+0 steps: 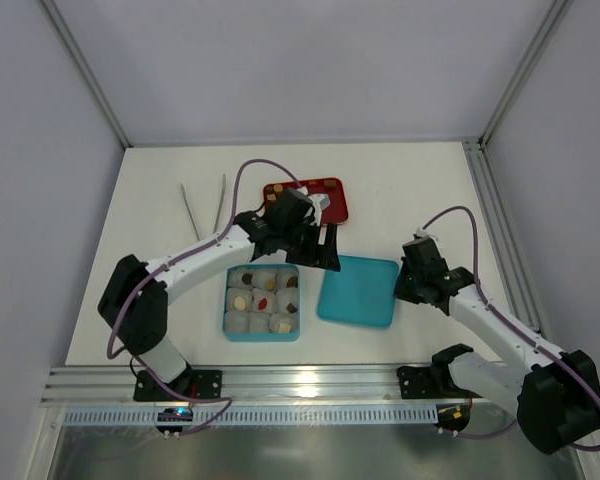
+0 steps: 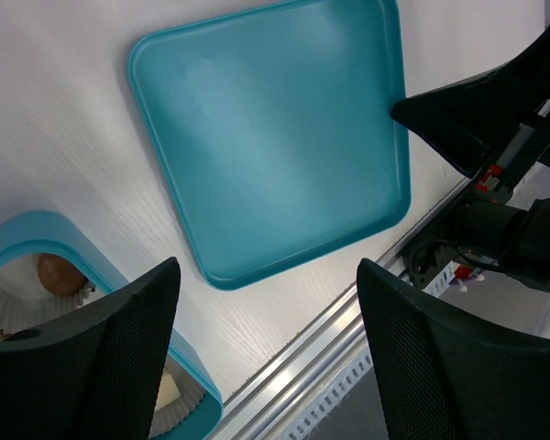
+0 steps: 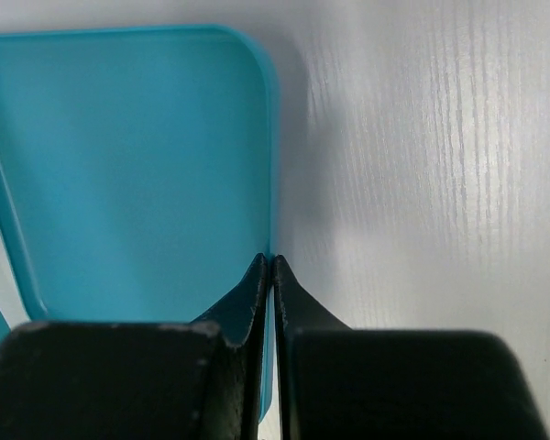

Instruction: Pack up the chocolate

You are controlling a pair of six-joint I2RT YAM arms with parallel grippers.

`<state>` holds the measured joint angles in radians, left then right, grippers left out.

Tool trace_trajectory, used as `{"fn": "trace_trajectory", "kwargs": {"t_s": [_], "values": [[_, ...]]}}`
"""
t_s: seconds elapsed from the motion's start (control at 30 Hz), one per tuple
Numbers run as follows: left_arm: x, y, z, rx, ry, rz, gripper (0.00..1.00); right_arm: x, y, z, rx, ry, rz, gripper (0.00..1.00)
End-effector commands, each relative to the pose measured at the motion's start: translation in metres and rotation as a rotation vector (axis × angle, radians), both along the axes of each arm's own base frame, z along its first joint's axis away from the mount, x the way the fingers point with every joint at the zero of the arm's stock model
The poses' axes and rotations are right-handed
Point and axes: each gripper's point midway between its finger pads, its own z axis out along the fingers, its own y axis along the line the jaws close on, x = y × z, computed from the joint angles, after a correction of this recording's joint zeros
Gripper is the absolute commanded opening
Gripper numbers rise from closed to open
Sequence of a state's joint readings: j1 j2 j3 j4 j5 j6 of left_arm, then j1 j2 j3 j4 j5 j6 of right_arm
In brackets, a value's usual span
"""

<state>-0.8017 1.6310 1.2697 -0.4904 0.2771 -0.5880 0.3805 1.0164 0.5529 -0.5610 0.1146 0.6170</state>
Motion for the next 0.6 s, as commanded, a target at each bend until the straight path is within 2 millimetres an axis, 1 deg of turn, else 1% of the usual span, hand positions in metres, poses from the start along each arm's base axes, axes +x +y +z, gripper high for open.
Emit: {"fn": "trace_trajectory", "kwargs": {"t_s": [0.0, 0.03, 0.07, 0.17, 0.2, 0.27, 0.3, 0.37, 0.43, 0.57], "values": [[0.007, -0.02, 0.017, -0.1, -0.011, -0.07, 0.76, 0.008, 0.002, 0.022, 0.029, -0.045, 0.011, 0.04], [0.009, -0.021, 0.016, -0.11, -0.01, -0.069, 0.76, 0.008, 0.002, 0.025, 0.038, -0.053, 0.009, 0.04], [0.011, -0.023, 0.009, -0.108, 0.011, -0.065, 0.76, 0.009, 0.0, 0.028, 0.048, -0.054, 0.003, 0.04], [0.015, -0.027, 0.003, -0.127, 0.043, -0.064, 0.75, 0.012, -0.002, 0.036, 0.068, -0.073, -0.007, 0.04], [0.016, -0.027, -0.005, -0.127, 0.067, -0.058, 0.75, 0.012, -0.002, 0.038, 0.082, -0.074, -0.003, 0.04], [0.018, -0.031, -0.008, -0.143, 0.081, -0.063, 0.74, 0.014, -0.004, 0.043, 0.092, -0.085, -0.013, 0.04], [0.02, -0.032, -0.014, -0.138, 0.092, -0.06, 0.74, 0.015, -0.004, 0.045, 0.093, -0.091, -0.012, 0.04], [0.02, -0.036, -0.016, -0.151, 0.106, -0.067, 0.74, 0.016, -0.005, 0.05, 0.095, -0.104, -0.017, 0.04], [0.023, -0.038, -0.022, -0.152, 0.117, -0.066, 0.74, 0.015, -0.001, 0.054, 0.127, -0.102, -0.002, 0.04], [0.025, -0.039, -0.032, -0.146, 0.14, -0.06, 0.74, 0.015, -0.001, 0.063, 0.149, -0.117, -0.004, 0.04]]}}
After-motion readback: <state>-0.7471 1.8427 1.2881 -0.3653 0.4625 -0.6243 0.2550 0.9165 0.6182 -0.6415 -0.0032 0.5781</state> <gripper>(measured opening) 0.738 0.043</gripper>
